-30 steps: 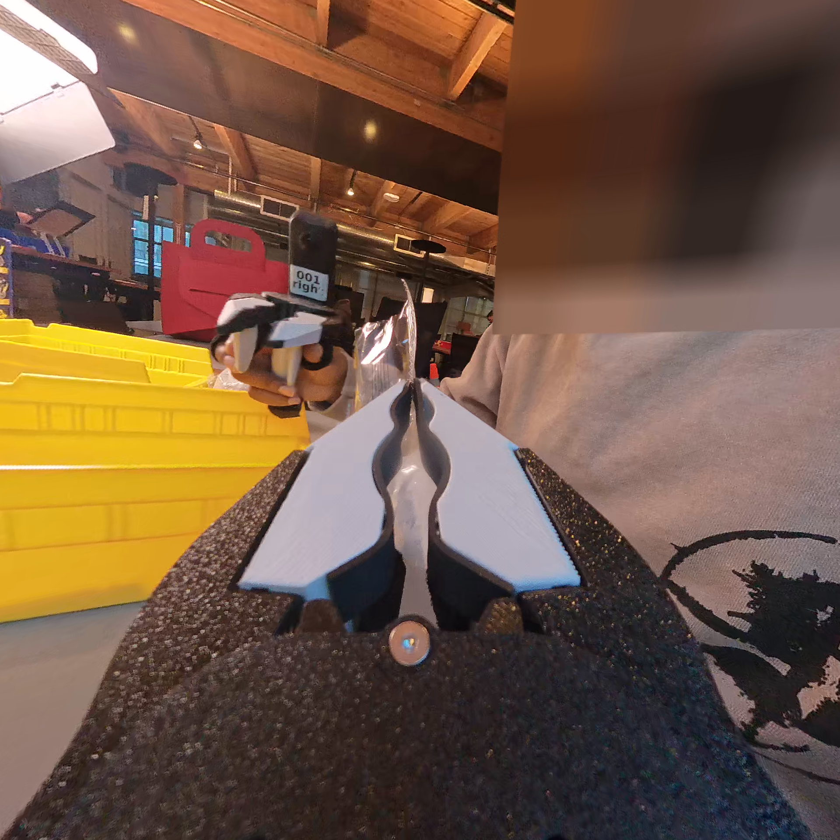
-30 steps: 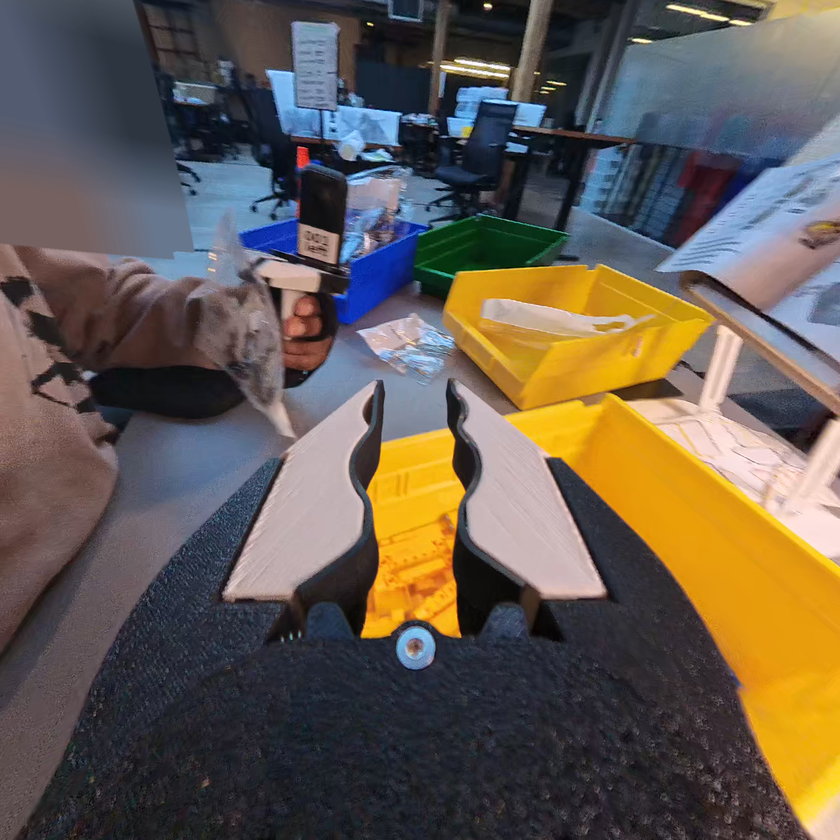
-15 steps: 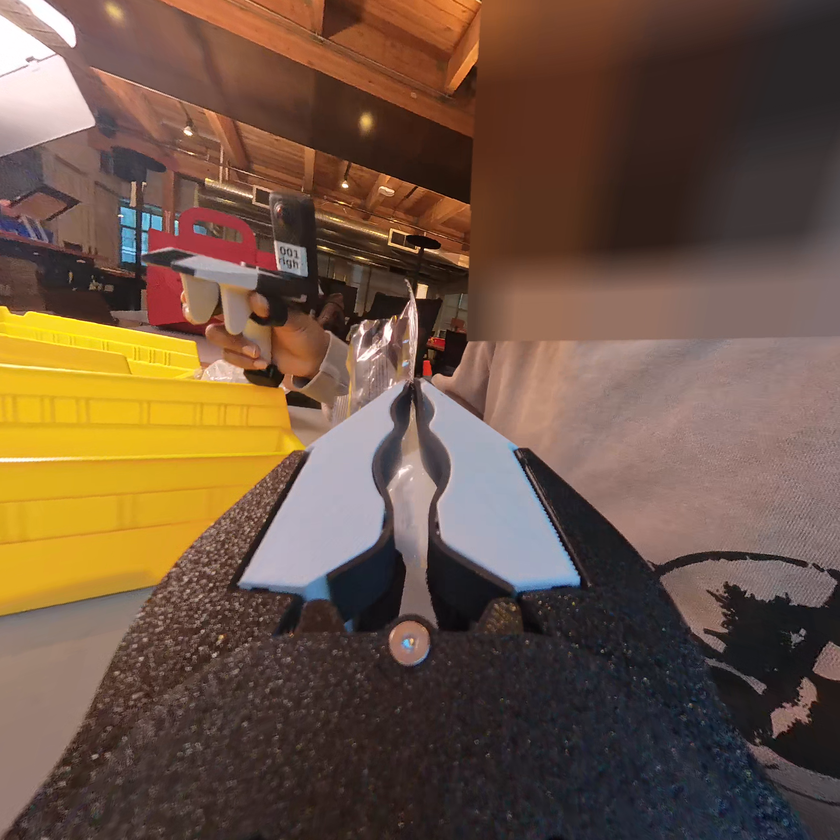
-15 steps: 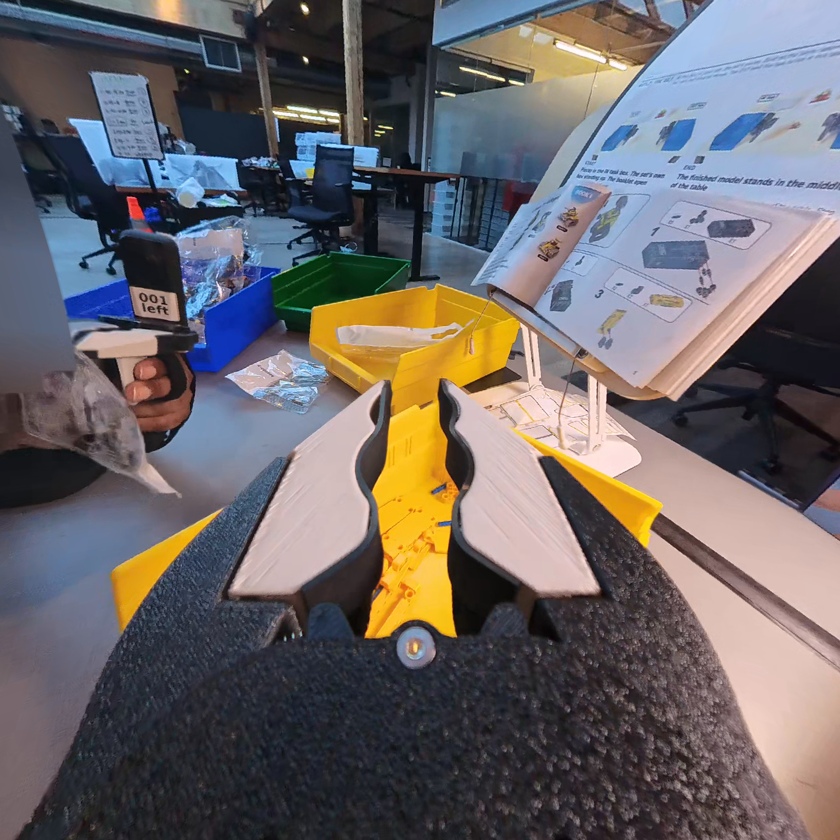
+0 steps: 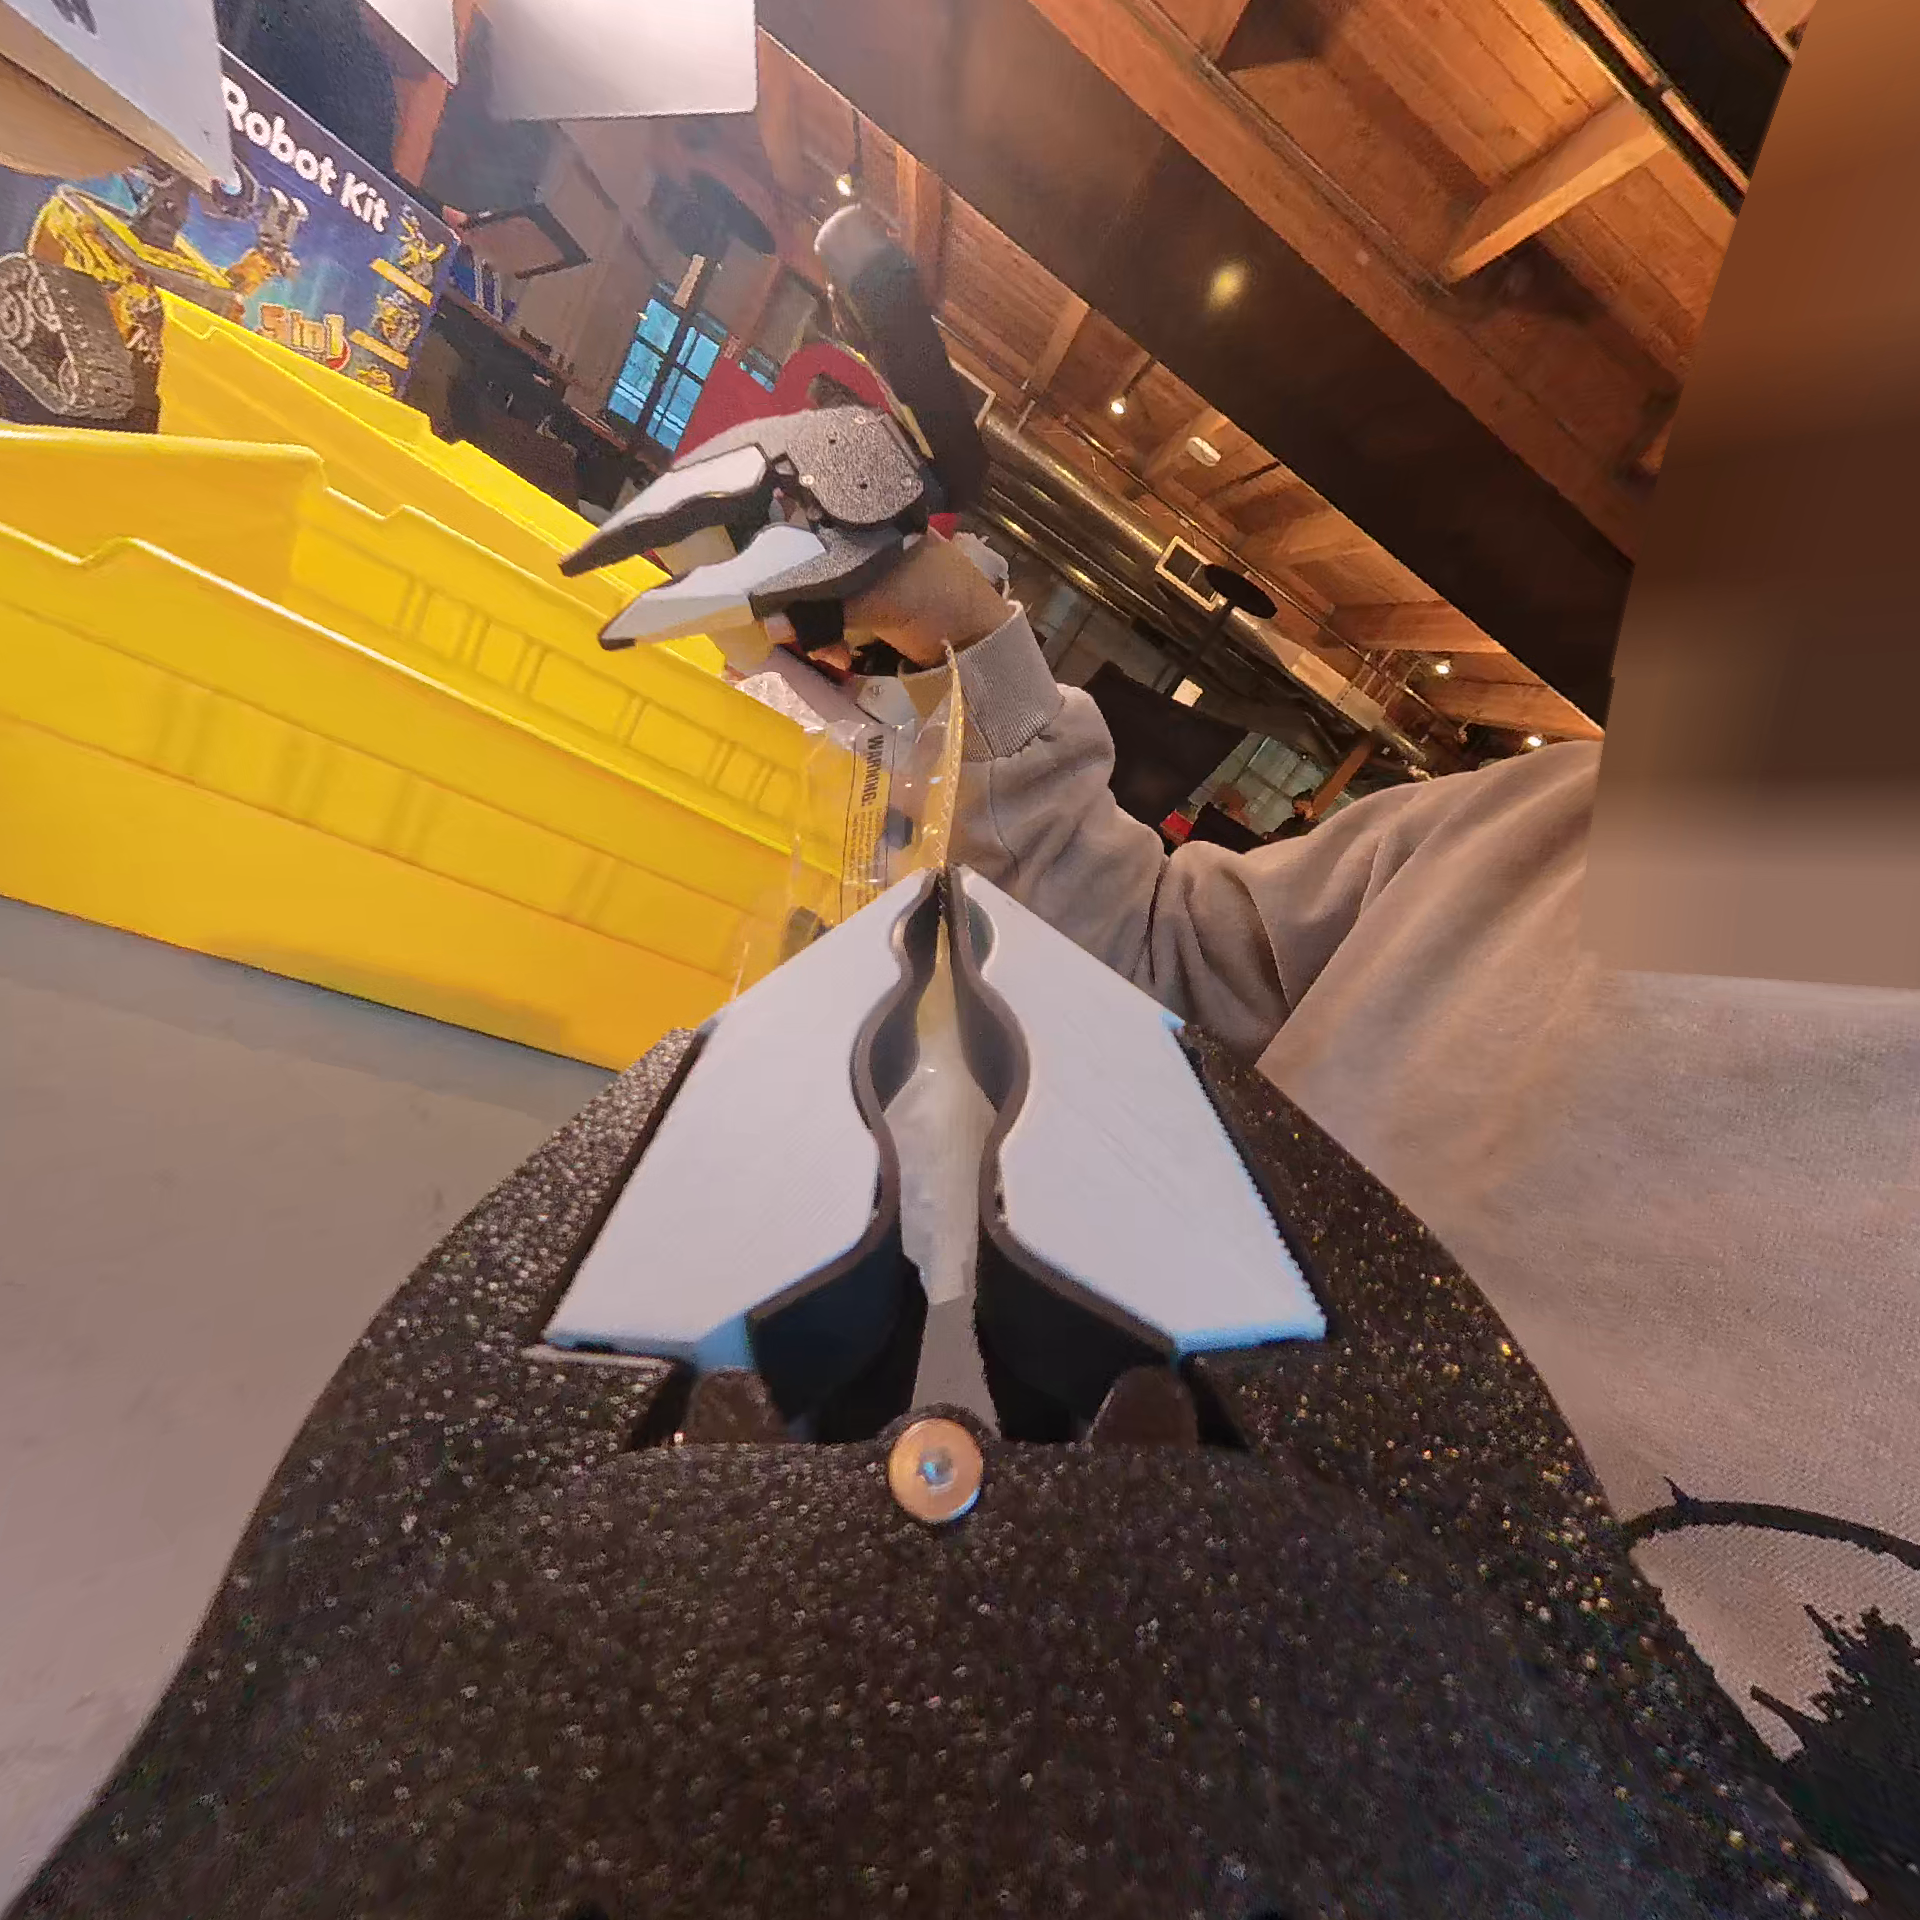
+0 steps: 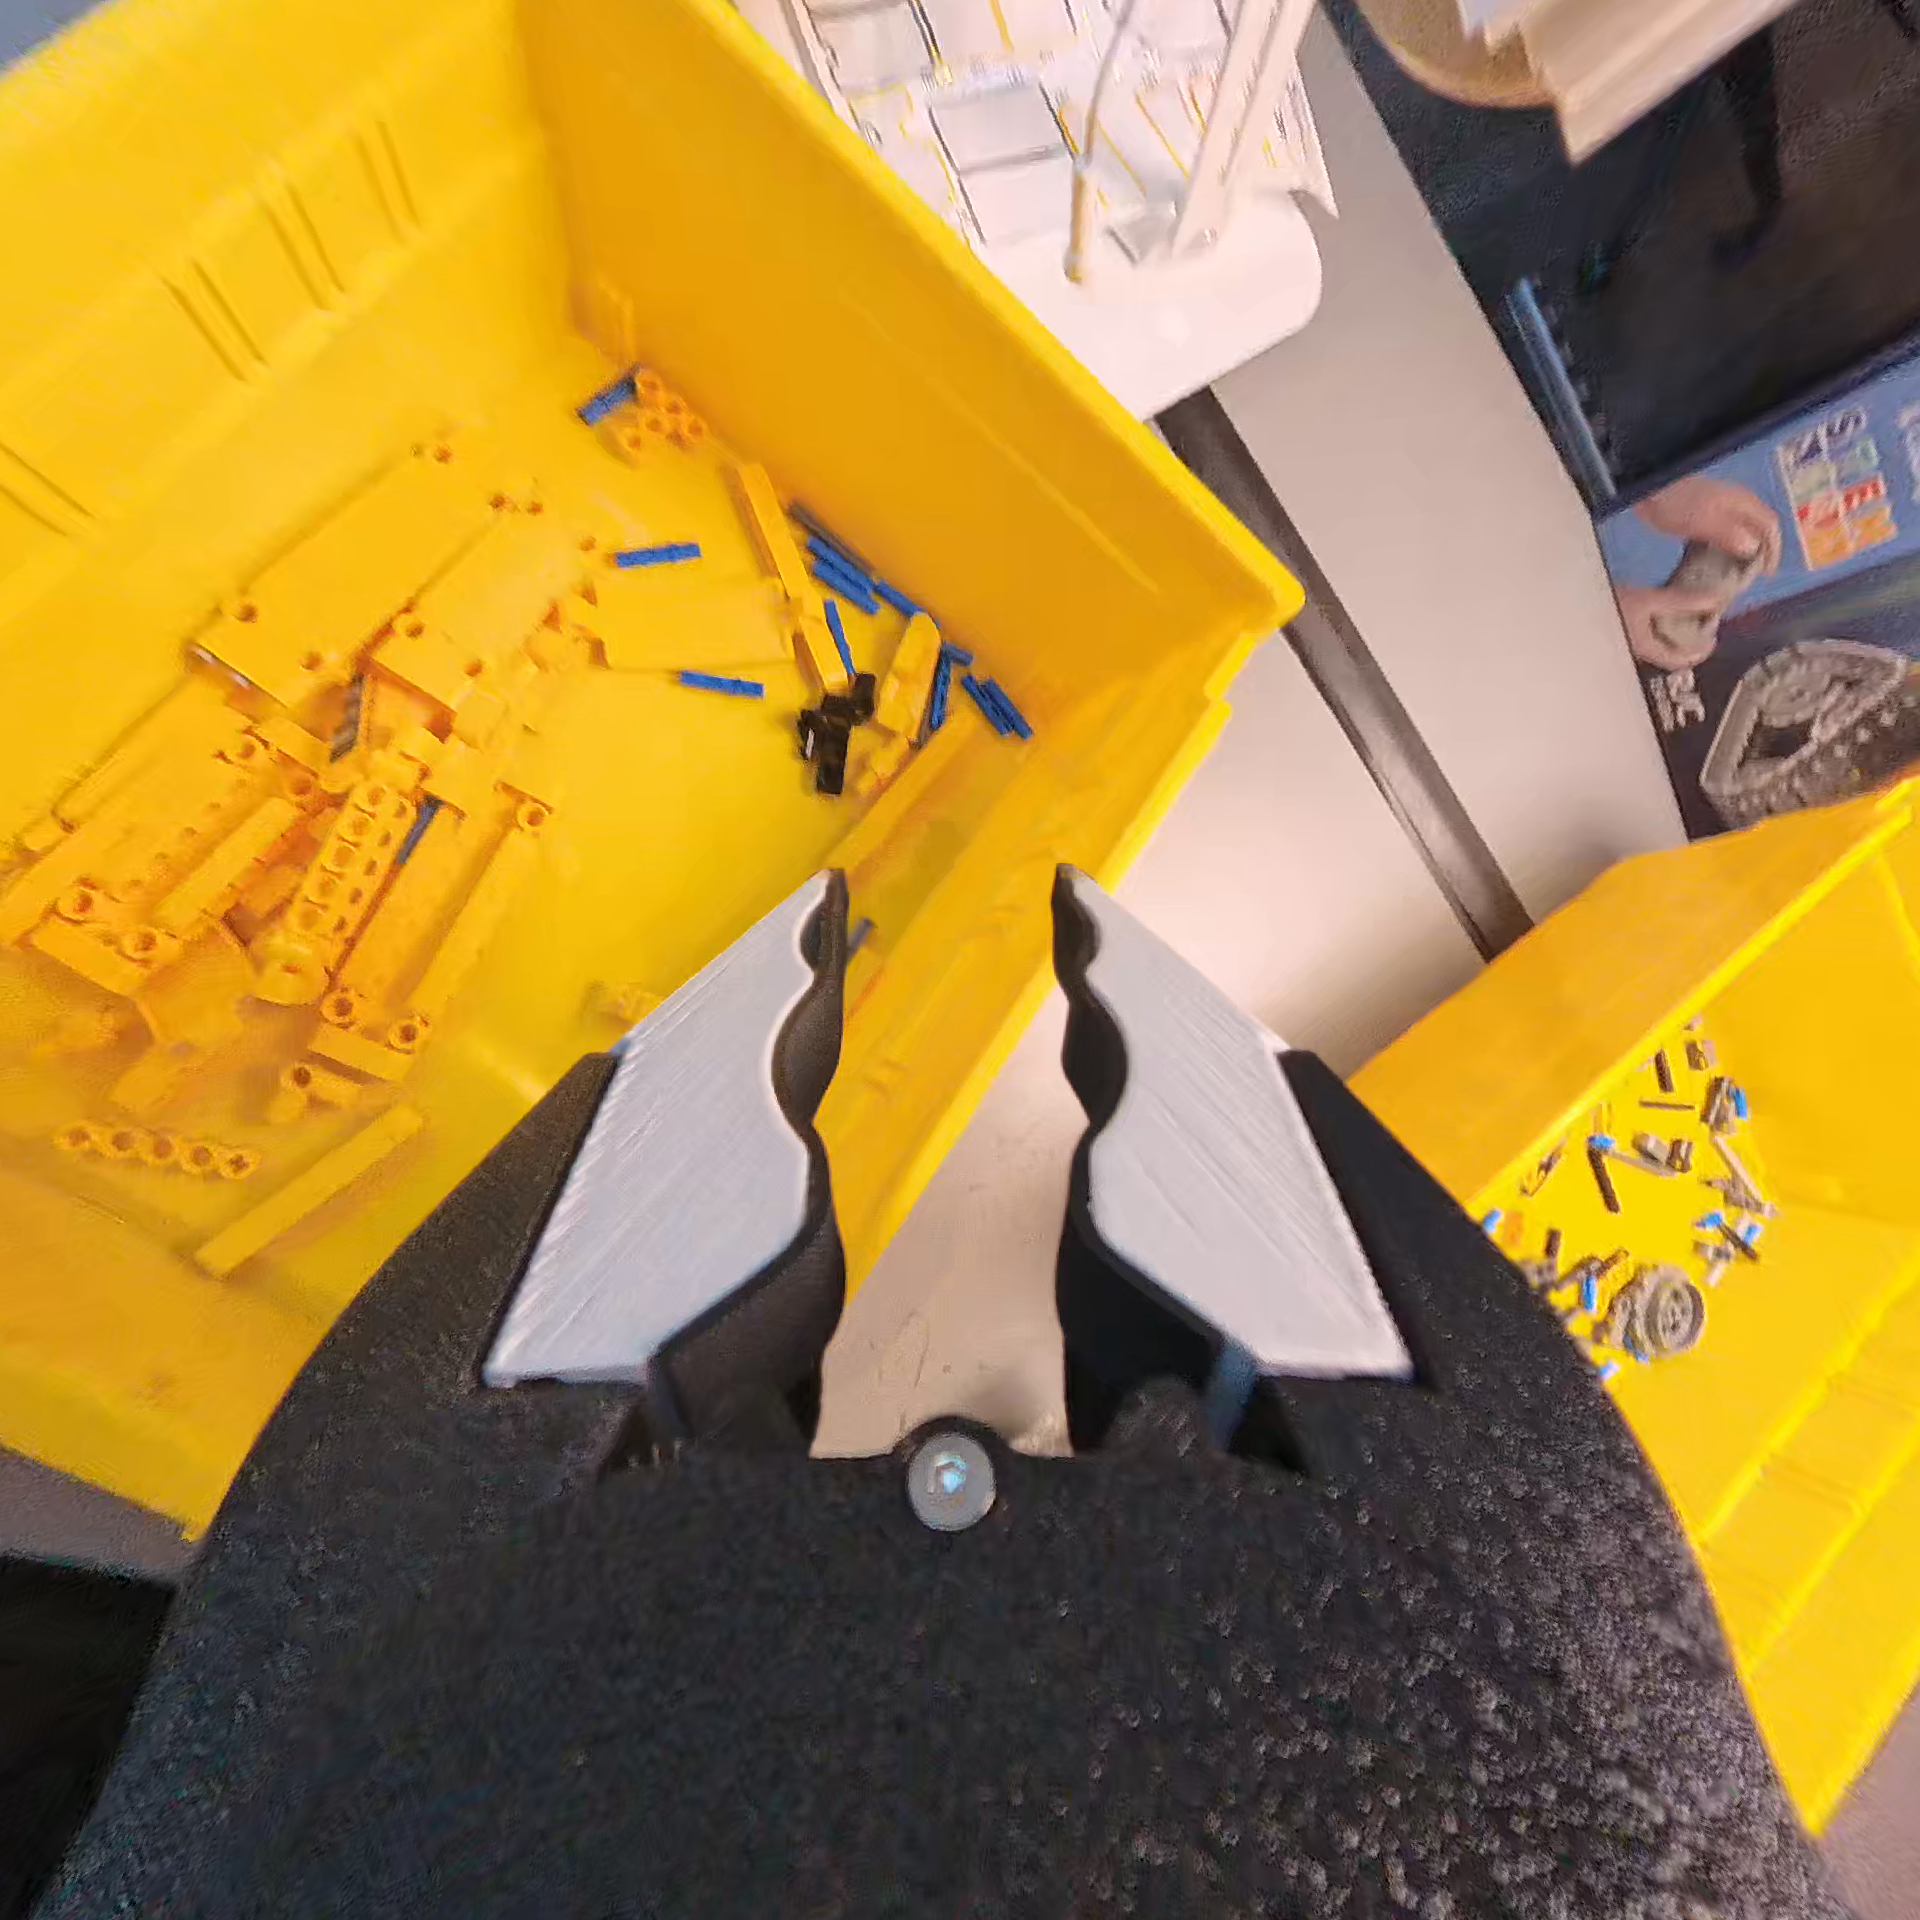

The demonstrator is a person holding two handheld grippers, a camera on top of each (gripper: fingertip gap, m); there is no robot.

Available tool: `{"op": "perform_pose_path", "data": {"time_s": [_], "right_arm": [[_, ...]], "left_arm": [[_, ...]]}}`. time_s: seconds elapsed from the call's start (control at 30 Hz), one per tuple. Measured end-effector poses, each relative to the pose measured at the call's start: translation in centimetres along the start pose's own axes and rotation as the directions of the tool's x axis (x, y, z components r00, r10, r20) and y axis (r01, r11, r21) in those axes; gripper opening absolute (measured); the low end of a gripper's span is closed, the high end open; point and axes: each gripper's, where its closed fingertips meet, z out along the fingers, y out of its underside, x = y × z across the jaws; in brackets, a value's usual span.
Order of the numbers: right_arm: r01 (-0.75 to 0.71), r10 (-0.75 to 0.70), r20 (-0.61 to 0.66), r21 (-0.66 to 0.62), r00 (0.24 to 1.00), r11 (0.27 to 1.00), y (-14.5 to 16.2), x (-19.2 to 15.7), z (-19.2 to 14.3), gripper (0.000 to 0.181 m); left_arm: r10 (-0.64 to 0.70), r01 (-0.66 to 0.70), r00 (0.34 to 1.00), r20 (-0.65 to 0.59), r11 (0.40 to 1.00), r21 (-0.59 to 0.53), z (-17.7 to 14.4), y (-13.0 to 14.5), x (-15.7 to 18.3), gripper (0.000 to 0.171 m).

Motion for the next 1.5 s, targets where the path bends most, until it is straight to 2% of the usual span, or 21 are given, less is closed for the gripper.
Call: {"op": "perform_pose_path", "data": {"time_s": [0.1,0.17,0.23,0.3,0.37,0.6,0.7,0.8,0.93,1.03,1.13,1.23,1.33,1.5], "right_arm": [[-0.086,0.087,0.038,-0.037,0.996,0.996,1.6,0.2,-0.9,0.049],[-0.116,0.122,0.083,-0.083,0.989,0.99,2.6,-0.4,-1.3,0.05],[-0.086,0.111,0.137,-0.178,0.984,0.98,4.4,-1.8,-1.0,0.042],[-0.05,0.078,0.106,-0.249,0.991,0.967,5.5,-1.7,-0.6,0.031],[-0.046,0.074,0.097,-0.266,0.993,0.963,5.6,-1.8,-0.7,0.018],[0.054,0.005,0.206,-0.283,0.979,0.958,5.0,-5.0,-1.5,0.025],[0.066,-0.033,0.147,-0.224,0.989,0.972,3.5,-4.2,-1.9,0.027],[0.059,-0.056,0.084,-0.042,0.995,0.997,-0.3,-3.3,-3.3,0.028],[0.165,-0.178,0.102,0.118,0.979,0.979,-3.6,-5.3,-3.9,0.027],[0.213,-0.224,0.108,0.105,0.968,0.971,-4.1,-6.2,-2.4,0.026],[0.28,-0.28,0.115,0.012,0.953,0.96,-3.3,-6.3,0.0,0.02],[0.45,-0.409,0.222,-0.18,0.885,0.875,-1.2,-6.6,2.6,0.021],[0.621,-0.5,0.378,-0.348,0.779,0.703,1.3,-6.6,4.0,0.025],[0.787,-0.585,0.532,-0.477,0.612,0.39,3.9,-6.3,6.0,0.032]], "left_arm": [[-0.02,0.02,1.0,0.001,1.0,0.014,-0.2,-0.2,-0.2,0.0],[-0.021,0.021,1.0,0.011,1.0,0.011,-0.2,-0.1,-0.4,0.0],[-0.021,0.021,1.0,0.018,1.0,0.01,-0.2,-0.1,-0.5,0.0],[-0.026,0.026,0.999,0.022,1.0,0.014,-0.3,-0.2,-0.6,0.0],[-0.027,0.027,0.999,0.029,1.0,0.015,-0.3,-0.2,-0.8,0.0],[-0.019,0.018,0.998,0.053,1.0,0.023,-0.7,-0.4,-1.2,0.0],[-0.015,0.013,0.998,0.056,1.0,0.028,-0.8,-0.5,-1.2,0.0],[-0.007,0.005,0.998,0.056,1.0,0.026,-0.9,-0.6,-1.0,0.0],[-0.007,0.005,0.999,0.049,1.0,0.022,-0.8,-0.5,-1.0,0.0],[0.004,-0.005,0.999,0.049,1.0,0.018,-0.9,-0.6,-0.8,0.0],[0.019,-0.02,0.998,0.058,1.0,0.016,-1.0,-0.6,-0.8,0.0],[0.02,-0.021,0.998,0.054,1.0,0.018,-1.0,-0.7,-0.7,0.0],[0.031,-0.031,0.998,0.049,0.999,0.01,-1.0,-0.7,-0.6,0.0],[0.047,-0.047,0.998,0.051,0.999,0.002,-1.2,-0.7,-0.5,0.0]]}}
